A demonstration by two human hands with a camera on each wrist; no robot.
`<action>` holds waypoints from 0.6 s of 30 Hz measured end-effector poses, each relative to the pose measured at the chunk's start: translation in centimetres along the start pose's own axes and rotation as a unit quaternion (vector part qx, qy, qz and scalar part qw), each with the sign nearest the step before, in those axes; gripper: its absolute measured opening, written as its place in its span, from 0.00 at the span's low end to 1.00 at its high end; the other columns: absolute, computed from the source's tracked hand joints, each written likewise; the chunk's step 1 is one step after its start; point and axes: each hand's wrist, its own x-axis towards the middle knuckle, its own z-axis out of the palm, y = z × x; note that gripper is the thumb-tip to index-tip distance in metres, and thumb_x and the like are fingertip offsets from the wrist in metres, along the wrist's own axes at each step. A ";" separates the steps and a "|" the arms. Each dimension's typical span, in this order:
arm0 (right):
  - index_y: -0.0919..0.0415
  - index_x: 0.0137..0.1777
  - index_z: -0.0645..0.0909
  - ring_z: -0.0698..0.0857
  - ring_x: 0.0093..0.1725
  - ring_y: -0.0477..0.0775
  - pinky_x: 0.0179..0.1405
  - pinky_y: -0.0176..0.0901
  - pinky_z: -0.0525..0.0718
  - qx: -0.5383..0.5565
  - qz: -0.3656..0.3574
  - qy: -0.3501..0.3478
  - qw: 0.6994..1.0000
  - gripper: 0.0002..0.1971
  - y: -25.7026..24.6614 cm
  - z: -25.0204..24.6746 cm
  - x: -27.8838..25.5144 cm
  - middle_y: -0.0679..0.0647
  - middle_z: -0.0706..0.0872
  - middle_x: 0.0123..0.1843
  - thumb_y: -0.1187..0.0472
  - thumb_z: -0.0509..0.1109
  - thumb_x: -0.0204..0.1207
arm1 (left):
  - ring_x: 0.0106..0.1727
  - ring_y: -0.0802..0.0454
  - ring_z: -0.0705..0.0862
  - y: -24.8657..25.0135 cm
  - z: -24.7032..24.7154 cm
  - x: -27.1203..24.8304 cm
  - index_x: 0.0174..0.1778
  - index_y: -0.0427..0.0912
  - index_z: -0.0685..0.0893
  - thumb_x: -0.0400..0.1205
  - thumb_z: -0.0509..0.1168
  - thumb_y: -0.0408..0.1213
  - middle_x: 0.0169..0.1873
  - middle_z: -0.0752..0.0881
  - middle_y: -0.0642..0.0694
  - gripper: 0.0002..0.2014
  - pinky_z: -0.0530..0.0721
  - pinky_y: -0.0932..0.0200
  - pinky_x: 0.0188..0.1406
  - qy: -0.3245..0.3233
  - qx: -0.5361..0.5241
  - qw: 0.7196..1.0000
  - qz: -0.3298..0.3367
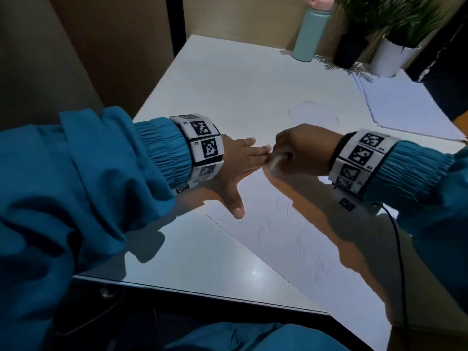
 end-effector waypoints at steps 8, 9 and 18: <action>0.50 0.33 0.82 0.80 0.36 0.58 0.40 0.45 0.82 -0.012 0.014 -0.026 1.000 0.21 -0.7 -0.2 -0.3 0.50 0.81 0.36 0.45 0.47 0.62 | 0.86 0.47 0.36 -0.3 0.2 0.1 0.85 0.57 0.32 0.54 0.64 0.83 0.84 0.33 0.61 0.72 0.56 0.31 0.81 0.002 -0.016 1.000 0.010; 0.52 0.34 0.84 0.81 0.36 0.60 0.41 0.47 0.83 -0.016 0.006 -0.006 1.000 0.25 -0.2 -0.3 -0.1 0.50 0.80 0.36 0.44 0.45 0.60 | 0.86 0.48 0.35 -0.3 0.2 0.2 0.85 0.56 0.32 0.56 0.65 0.82 0.84 0.33 0.61 0.71 0.57 0.31 0.81 0.003 -0.013 1.000 0.009; 0.56 0.39 0.84 0.84 0.37 0.56 0.40 0.42 0.83 -0.023 0.011 -0.032 0.999 0.22 -1.4 0.0 -0.4 0.51 0.83 0.37 0.48 0.49 0.66 | 0.86 0.46 0.36 -0.4 0.3 0.2 0.85 0.56 0.34 0.52 0.61 0.84 0.85 0.34 0.60 0.72 0.57 0.31 0.81 0.007 -0.017 1.000 0.019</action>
